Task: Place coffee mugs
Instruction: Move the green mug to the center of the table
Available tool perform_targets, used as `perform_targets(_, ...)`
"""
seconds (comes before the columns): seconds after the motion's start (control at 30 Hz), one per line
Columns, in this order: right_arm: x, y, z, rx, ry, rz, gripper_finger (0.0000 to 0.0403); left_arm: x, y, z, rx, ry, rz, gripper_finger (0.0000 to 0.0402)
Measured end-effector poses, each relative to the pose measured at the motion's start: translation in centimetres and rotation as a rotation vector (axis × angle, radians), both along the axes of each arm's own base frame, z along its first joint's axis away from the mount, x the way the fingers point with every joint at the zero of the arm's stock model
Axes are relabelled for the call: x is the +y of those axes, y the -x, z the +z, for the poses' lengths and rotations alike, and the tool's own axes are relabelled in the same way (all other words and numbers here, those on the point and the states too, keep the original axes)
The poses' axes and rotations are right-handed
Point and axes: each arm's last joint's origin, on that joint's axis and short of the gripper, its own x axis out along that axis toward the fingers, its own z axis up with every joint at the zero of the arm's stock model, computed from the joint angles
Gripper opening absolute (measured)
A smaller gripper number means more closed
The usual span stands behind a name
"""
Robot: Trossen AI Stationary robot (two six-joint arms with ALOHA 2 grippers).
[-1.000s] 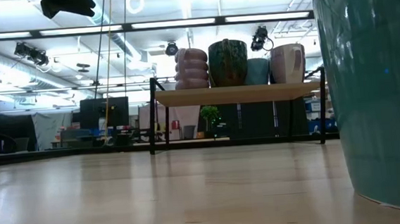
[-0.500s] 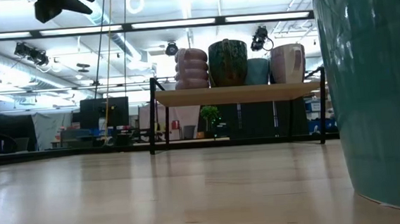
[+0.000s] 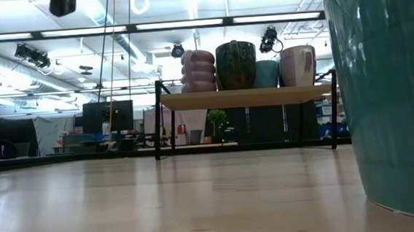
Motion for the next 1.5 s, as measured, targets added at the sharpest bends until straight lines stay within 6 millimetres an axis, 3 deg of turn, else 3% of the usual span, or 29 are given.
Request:
perform_targets(0.17,3.3,2.3,-1.0,0.042,0.016,0.058,0.0126,-0.2,-1.4,-0.2,-0.028,0.057,0.023,0.0134)
perform_targets(0.3,4.7,3.1,-3.0,0.088,0.069,0.014,0.0126,-0.6,-2.3,-0.7,-0.021,0.121,0.041,0.0134)
perform_targets(0.6,7.7,2.7,-8.5,0.123,0.037,0.029,0.0126,-3.1,-3.5,-0.6,-0.085,0.056,0.019,0.0134)
perform_targets(0.9,9.4,1.3,-11.4,0.019,-0.03,0.192,0.013,-5.1,-3.1,-0.8,-0.067,0.078,-0.069,0.0134)
perform_targets(1.17,8.2,2.1,-14.3,0.128,0.105,0.125,0.013,-6.9,-2.3,-0.9,-0.056,0.081,-0.166,0.0134)
perform_targets(1.4,5.0,1.0,-17.0,0.25,0.192,0.047,0.013,-7.4,-2.1,-1.0,-0.049,0.078,-0.192,0.0134)
perform_targets(1.5,3.8,0.6,-16.7,0.249,0.198,0.027,0.013,-7.5,-2.0,-1.0,-0.048,0.078,-0.198,0.0134)
